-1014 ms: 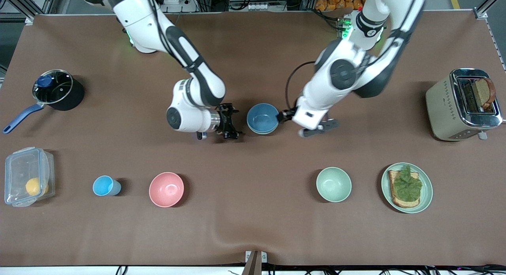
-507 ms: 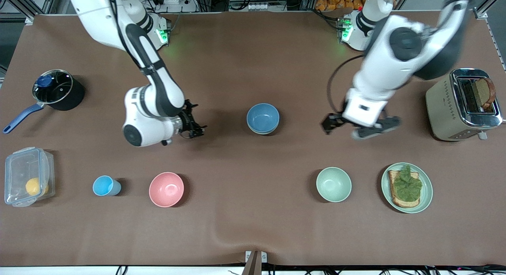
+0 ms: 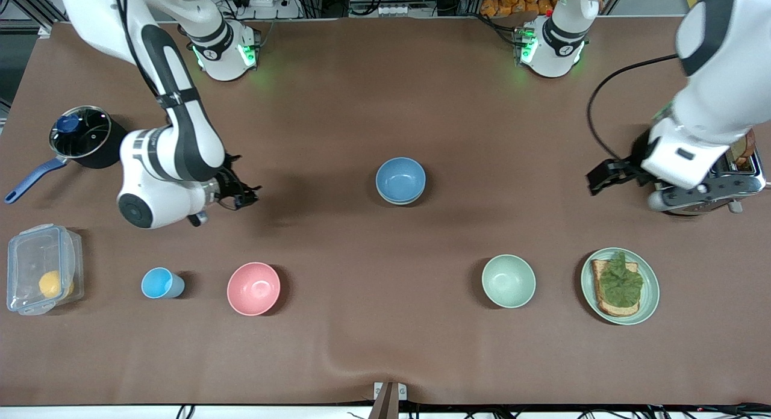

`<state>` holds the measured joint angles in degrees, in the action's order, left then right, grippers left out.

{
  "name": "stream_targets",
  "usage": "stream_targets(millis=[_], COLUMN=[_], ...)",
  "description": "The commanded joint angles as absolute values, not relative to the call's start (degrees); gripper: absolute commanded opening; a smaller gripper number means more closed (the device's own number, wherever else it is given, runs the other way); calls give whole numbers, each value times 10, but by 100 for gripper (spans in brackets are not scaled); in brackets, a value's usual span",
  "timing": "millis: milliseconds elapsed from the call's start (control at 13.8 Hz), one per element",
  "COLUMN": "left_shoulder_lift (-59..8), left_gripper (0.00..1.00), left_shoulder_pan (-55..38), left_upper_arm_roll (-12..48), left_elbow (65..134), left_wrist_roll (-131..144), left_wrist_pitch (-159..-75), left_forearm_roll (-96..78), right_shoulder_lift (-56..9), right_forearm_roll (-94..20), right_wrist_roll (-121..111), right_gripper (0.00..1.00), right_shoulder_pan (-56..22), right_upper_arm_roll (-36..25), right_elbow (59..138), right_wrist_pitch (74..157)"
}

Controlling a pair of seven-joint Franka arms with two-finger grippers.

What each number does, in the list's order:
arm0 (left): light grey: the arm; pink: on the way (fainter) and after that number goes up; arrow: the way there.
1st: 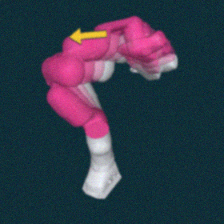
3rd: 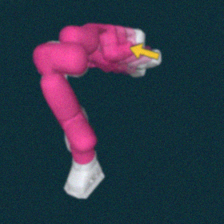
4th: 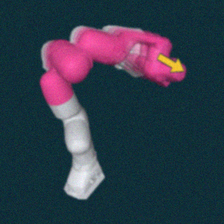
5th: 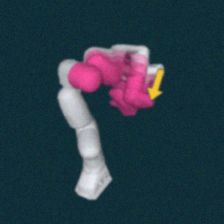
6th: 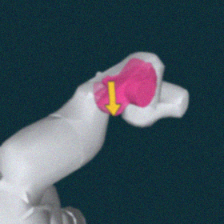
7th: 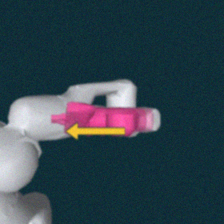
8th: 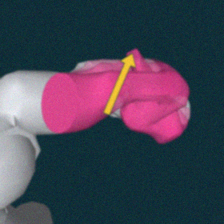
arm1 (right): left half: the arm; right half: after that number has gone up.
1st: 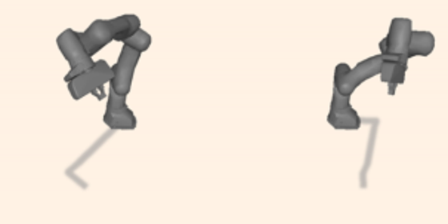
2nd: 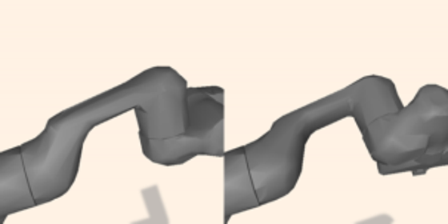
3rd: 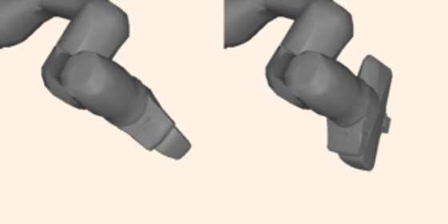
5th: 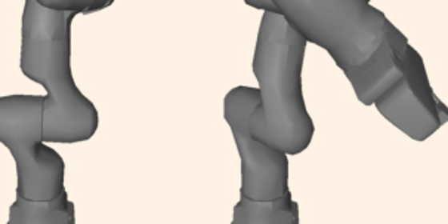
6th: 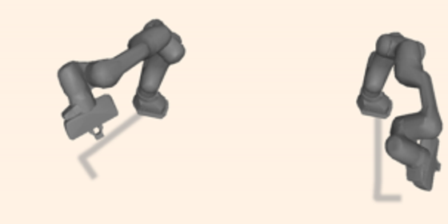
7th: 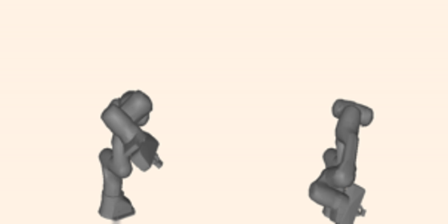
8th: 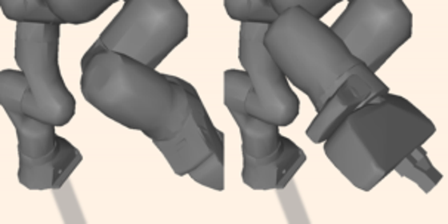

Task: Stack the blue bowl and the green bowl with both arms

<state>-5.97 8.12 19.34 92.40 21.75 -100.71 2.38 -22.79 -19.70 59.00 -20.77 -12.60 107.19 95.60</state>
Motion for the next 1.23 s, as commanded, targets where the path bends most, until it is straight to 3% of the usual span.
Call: stream_targets(millis=[0, 579, 796, 1014, 1158], left_shoulder_lift=[-48, -19, -8, 42, 36], left_gripper=[100, 100, 100, 100, 100], left_shoulder_pan=[92, 54, 54, 51, 49], left_upper_arm_roll=[199, 125, 124, 124, 122], left_elbow=[905, 889, 899, 970, 962], left_wrist_roll=[192, 91, 88, 85, 84], left_wrist_pitch=[-973, -902, -887, -905, -905], left_forearm_roll=[16, 15, 18, 18, 18], right_shoulder_lift=[-182, -79, -39, 22, 24], right_forearm_roll=[-138, -32, -28, -28, -27], right_wrist_roll=[518, 159, 77, 68, 65], right_gripper=[100, 100, 100, 100, 100], right_shoulder_pan=[-182, -68, -15, 7, 7], right_upper_arm_roll=[-127, -114, -58, -15, -3], right_elbow=[1080, 1061, 1047, 1035, 992], right_wrist_pitch=[941, 973, 976, 975, 971])
